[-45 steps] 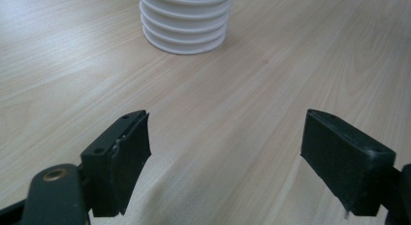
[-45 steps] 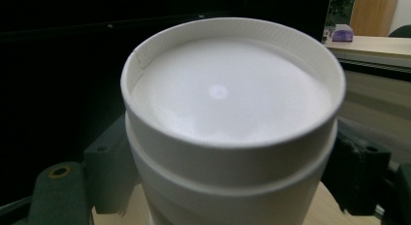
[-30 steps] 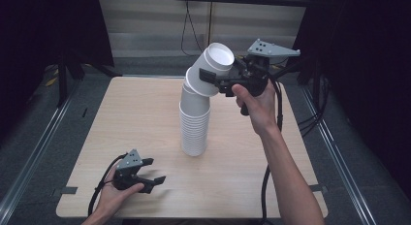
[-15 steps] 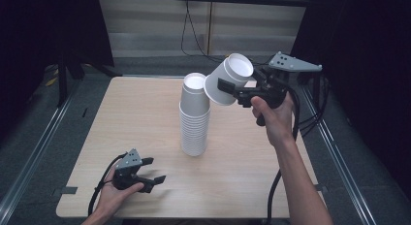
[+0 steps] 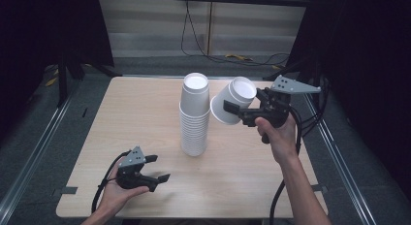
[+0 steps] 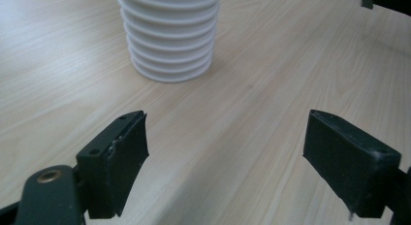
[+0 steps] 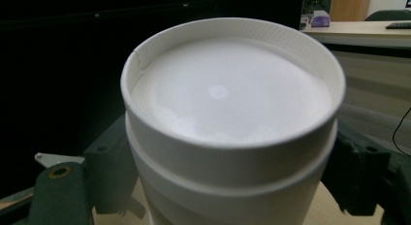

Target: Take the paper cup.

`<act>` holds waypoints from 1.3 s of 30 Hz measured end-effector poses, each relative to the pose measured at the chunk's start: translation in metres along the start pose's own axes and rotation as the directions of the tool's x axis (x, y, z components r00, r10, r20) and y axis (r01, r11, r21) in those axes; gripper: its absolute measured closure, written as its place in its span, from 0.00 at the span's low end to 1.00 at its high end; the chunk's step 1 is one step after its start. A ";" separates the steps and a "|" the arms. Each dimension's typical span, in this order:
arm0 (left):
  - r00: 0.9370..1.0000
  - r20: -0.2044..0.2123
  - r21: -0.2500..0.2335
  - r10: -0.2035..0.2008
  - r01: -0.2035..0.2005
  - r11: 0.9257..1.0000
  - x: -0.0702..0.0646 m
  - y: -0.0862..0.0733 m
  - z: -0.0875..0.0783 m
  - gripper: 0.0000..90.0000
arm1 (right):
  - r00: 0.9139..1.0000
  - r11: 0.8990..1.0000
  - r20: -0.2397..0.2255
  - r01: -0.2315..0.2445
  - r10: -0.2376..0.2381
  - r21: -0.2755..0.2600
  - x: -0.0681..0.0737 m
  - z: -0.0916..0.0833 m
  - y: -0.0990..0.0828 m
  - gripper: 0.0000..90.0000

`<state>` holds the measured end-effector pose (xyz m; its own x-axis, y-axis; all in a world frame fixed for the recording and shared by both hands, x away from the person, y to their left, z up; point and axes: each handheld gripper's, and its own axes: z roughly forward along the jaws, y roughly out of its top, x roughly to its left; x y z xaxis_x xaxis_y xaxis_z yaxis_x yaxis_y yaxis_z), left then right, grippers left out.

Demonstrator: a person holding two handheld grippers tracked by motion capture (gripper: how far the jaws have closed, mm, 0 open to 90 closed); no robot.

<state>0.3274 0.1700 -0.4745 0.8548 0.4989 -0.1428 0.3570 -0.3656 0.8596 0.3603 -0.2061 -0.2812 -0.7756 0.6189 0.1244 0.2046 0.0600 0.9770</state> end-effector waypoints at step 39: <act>0.992 0.120 -0.172 0.043 -0.022 0.985 -0.013 0.046 0.028 0.18 | 0.993 0.973 -0.070 -0.081 0.098 0.215 0.002 0.031 -0.111 0.21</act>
<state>0.3431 0.1247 -0.4465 0.9084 0.3849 -0.1632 0.2678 -0.2362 0.9341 0.3548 -0.1872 -0.3945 -0.7919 0.5652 0.2312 0.3900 0.1767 0.9037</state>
